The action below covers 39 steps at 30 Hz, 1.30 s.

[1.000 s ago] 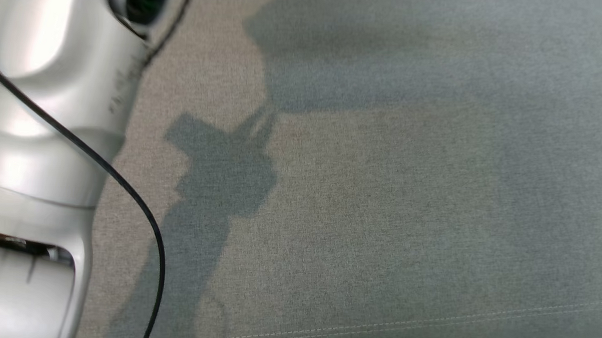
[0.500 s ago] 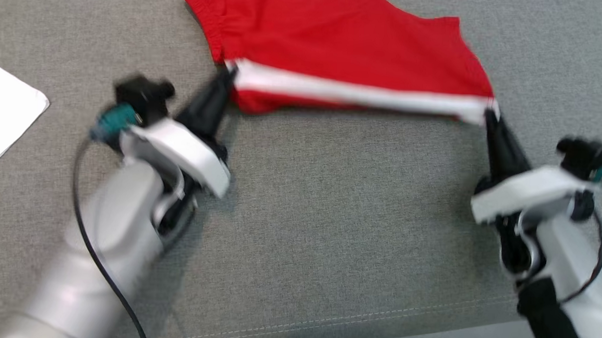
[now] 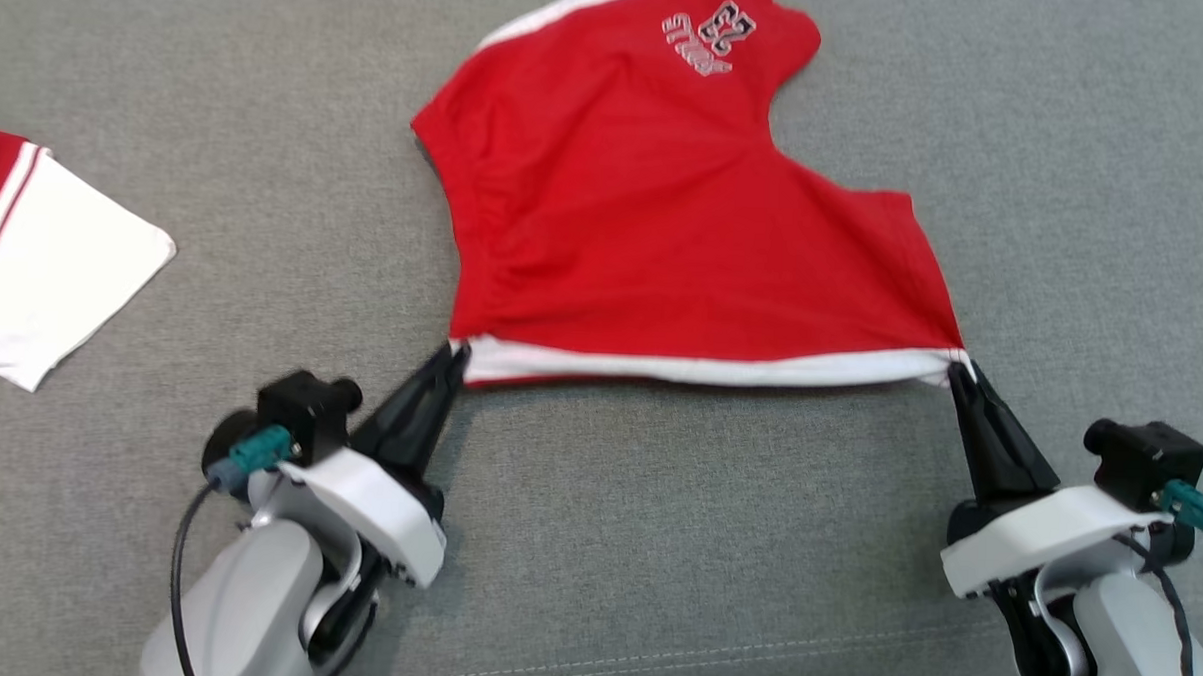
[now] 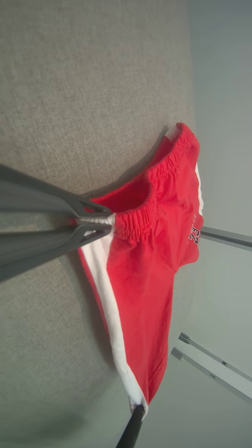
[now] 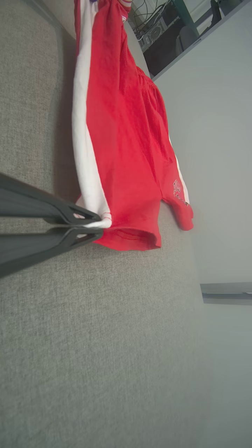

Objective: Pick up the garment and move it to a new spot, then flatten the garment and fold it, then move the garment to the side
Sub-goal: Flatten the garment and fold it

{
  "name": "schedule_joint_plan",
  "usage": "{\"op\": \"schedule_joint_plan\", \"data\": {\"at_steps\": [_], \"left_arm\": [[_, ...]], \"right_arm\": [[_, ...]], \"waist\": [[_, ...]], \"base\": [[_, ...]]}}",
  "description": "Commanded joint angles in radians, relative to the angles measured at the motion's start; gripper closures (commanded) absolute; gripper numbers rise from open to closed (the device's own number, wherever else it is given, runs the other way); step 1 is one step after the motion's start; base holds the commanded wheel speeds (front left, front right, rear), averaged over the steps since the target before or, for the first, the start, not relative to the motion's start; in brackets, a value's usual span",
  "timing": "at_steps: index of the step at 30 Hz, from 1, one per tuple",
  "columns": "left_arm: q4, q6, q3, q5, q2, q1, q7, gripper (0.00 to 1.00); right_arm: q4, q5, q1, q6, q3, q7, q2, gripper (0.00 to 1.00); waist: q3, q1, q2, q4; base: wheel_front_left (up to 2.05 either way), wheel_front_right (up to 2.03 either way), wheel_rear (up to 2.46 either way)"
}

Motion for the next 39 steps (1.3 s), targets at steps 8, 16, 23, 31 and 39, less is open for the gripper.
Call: {"op": "schedule_joint_plan", "data": {"at_steps": [8,16,23,31,39], "left_arm": [[0.056,-0.007,-0.012,0.039,-0.001,0.061,-0.006,1.0],[0.127,-0.007,-0.04,0.046,-0.035,0.069,-0.006,1.0],[0.146,-0.007,-0.062,0.043,-0.039,0.067,-0.006,1.0],[0.181,-0.007,-0.07,0.022,-0.044,0.07,-0.006,0.0],[0.108,0.024,0.088,0.078,-0.049,0.122,-0.006,0.0]], "right_arm": [[-0.011,-0.043,0.11,0.0,0.02,-0.006,-0.05,1.0],[0.037,-0.099,0.162,0.0,-0.009,-0.006,-0.052,1.0],[0.08,-0.14,0.142,0.0,-0.033,-0.006,-0.025,1.0],[0.062,-0.196,0.127,0.0,-0.049,-0.006,0.004,0.0],[-0.052,-0.26,0.143,0.0,-0.055,-0.006,0.033,0.0]], "waist": [[-0.062,0.0,0.0,0.042],[-0.061,0.0,0.0,0.058],[-0.058,0.0,0.0,0.056],[-0.089,0.0,0.0,0.057],[-0.144,0.0,0.0,0.056]], "base": [[0.0,0.0,0.0],[0.0,0.0,0.0],[0.0,0.0,0.0],[0.0,0.0,0.0],[0.0,0.0,0.0]]}}
